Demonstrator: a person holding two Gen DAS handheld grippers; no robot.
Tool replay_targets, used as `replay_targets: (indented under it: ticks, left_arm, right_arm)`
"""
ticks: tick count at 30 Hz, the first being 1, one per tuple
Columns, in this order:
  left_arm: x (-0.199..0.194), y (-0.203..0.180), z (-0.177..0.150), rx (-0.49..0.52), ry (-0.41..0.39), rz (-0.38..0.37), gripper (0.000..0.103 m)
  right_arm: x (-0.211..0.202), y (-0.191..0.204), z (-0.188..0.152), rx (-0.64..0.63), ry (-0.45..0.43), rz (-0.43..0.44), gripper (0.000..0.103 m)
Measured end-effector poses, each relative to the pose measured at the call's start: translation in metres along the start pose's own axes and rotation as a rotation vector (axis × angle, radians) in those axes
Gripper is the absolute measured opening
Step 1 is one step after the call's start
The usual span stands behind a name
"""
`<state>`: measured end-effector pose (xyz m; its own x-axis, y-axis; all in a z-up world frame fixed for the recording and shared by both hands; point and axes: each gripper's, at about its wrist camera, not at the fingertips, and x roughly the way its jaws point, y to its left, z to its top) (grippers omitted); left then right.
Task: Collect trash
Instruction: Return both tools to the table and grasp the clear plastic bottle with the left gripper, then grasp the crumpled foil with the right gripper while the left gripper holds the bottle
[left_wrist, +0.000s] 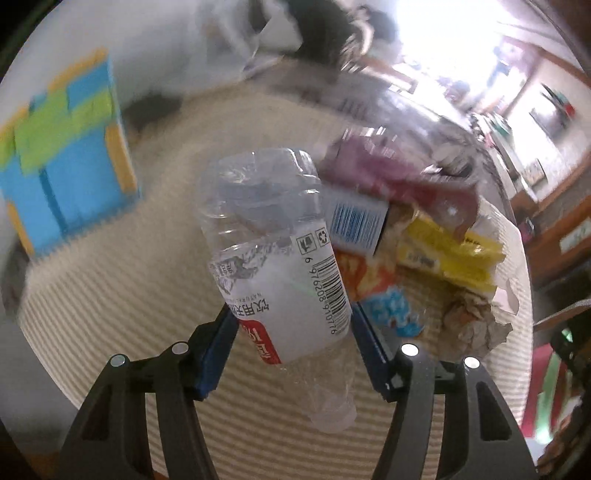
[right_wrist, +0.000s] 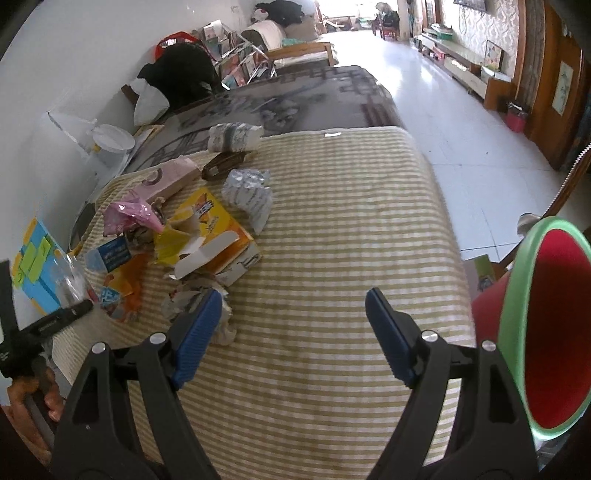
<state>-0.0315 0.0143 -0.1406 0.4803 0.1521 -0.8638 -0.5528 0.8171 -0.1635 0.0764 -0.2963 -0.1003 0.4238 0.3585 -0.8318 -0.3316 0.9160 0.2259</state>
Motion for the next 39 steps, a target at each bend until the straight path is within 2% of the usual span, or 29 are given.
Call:
replay_targets:
  ticks: [5,8,12,14,15,16,18,21,25,26,28,31,34,39]
  left_arm:
    - [-0.022,-0.004,0.028,0.076,-0.075,-0.059,0.060]
    - [-0.031,-0.004,0.041,0.125,-0.100,-0.110,0.060]
    - [-0.043,-0.006,0.055,0.196,-0.137,-0.178,0.060]
    - [-0.048,-0.008,0.061,0.228,-0.155,-0.215,0.060]
    - [-0.051,-0.009,0.066,0.246,-0.163,-0.234,0.060]
    - [-0.053,-0.010,0.068,0.255,-0.168,-0.246,0.060]
    - [-0.053,-0.011,0.075,0.275,-0.170,-0.277,0.060]
    - [-0.048,-0.012,0.080,0.300,-0.160,-0.320,0.060]
    - [-0.047,-0.018,0.080,0.340,-0.156,-0.371,0.060]
    - [-0.047,-0.019,0.079,0.347,-0.156,-0.380,0.060]
    - [-0.049,-0.023,0.079,0.361,-0.154,-0.399,0.060]
    - [-0.054,-0.028,0.076,0.390,-0.160,-0.412,0.060]
    - [-0.062,-0.032,0.075,0.425,-0.185,-0.397,0.060]
    - [-0.072,-0.037,0.075,0.446,-0.212,-0.391,0.060]
  right_arm:
    - [0.023,0.031,0.000,-0.011,0.052,0.035,0.079]
    - [0.041,0.053,-0.002,-0.010,0.074,0.044,0.087]
    - [0.063,0.073,-0.007,0.011,0.114,0.004,0.087]
    - [0.065,0.080,-0.010,0.014,0.098,-0.041,0.082]
    - [0.066,0.084,-0.011,0.007,0.096,-0.065,0.070]
    - [0.066,0.088,-0.012,0.002,0.098,-0.079,0.063]
    - [0.065,0.093,-0.016,0.009,0.100,-0.084,0.059]
    - [0.065,0.097,-0.023,0.024,0.105,-0.092,0.057]
    - [0.066,0.096,-0.032,0.065,0.114,-0.103,0.064]
    - [0.064,0.097,-0.033,0.065,0.108,-0.108,0.059]
    - [0.055,0.101,-0.033,0.056,0.088,-0.118,0.041]
    - [0.037,0.103,-0.030,0.075,0.040,-0.128,0.030]
    - [0.004,0.103,-0.023,0.096,-0.058,-0.143,0.025]
    - [-0.043,0.102,-0.010,0.111,-0.201,-0.170,0.024]
